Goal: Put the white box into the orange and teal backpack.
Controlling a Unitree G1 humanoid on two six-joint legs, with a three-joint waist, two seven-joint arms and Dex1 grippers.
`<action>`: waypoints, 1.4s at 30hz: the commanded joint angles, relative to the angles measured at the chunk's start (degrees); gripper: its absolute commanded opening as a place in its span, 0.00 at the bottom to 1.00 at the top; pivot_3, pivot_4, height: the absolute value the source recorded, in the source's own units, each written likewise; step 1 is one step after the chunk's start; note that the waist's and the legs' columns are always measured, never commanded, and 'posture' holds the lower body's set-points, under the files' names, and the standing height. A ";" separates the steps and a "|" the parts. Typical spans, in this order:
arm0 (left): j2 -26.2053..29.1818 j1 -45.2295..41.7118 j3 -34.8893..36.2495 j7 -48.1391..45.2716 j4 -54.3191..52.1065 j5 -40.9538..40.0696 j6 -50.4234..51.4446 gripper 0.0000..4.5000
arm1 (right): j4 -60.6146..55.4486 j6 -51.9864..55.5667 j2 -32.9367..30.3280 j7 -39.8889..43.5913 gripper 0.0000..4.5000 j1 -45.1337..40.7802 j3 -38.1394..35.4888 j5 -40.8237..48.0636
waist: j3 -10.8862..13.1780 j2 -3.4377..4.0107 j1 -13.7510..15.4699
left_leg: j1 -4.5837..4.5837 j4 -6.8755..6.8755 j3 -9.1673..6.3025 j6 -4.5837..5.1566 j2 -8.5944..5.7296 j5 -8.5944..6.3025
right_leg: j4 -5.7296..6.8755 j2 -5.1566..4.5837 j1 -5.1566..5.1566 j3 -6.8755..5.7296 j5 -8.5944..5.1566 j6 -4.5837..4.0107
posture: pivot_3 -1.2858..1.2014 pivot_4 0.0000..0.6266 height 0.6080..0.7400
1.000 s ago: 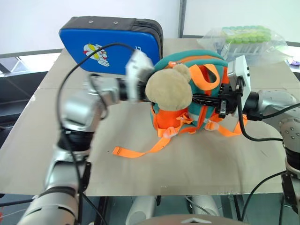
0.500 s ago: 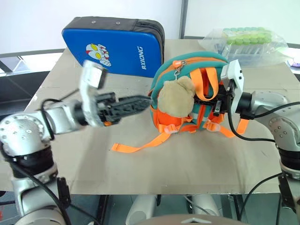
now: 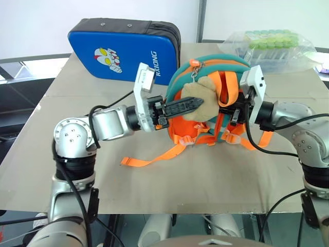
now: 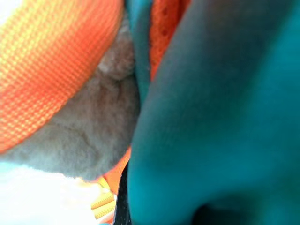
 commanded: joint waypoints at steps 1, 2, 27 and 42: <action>5.64 1.35 7.20 -3.32 1.31 -4.85 -1.00 0.19 | -0.93 0.58 1.04 -4.41 0.00 0.19 -7.64 3.23 | 0.00 0.00 -0.06 | 0.00 -0.01 0.00 0.00 0.00 0.00 | 0.00 0.00 -0.01 0.01 0.00 0.00 | 0.52 0.24 1.00; 7.37 2.21 8.32 -3.87 1.80 -5.81 -0.72 0.15 | -0.58 0.80 1.46 -5.54 0.00 0.17 -8.99 3.94 | 0.00 0.01 -0.03 | 0.00 -0.02 -0.01 0.00 0.01 0.00 | 0.01 0.00 -0.02 0.01 0.00 0.00 | 0.52 0.24 1.00; 4.64 16.49 5.23 -20.06 6.19 42.60 -21.93 0.10 | -4.42 -0.56 5.72 -24.67 0.00 2.10 -17.78 12.05 | -0.04 0.10 0.72 | -0.03 -0.32 0.04 0.01 0.02 0.00 | -0.17 -0.02 -0.07 -0.08 0.07 -0.13 | 0.52 0.24 1.00; 2.40 30.15 5.96 -32.18 -7.45 57.72 -36.13 0.97 | -10.84 -9.15 -13.19 -2.38 0.96 26.91 -18.98 0.23 | -0.04 0.11 0.29 | -0.02 -0.29 0.01 0.27 0.03 -0.15 | -0.23 -0.05 0.00 -0.07 0.06 -0.10 | 0.52 0.24 1.00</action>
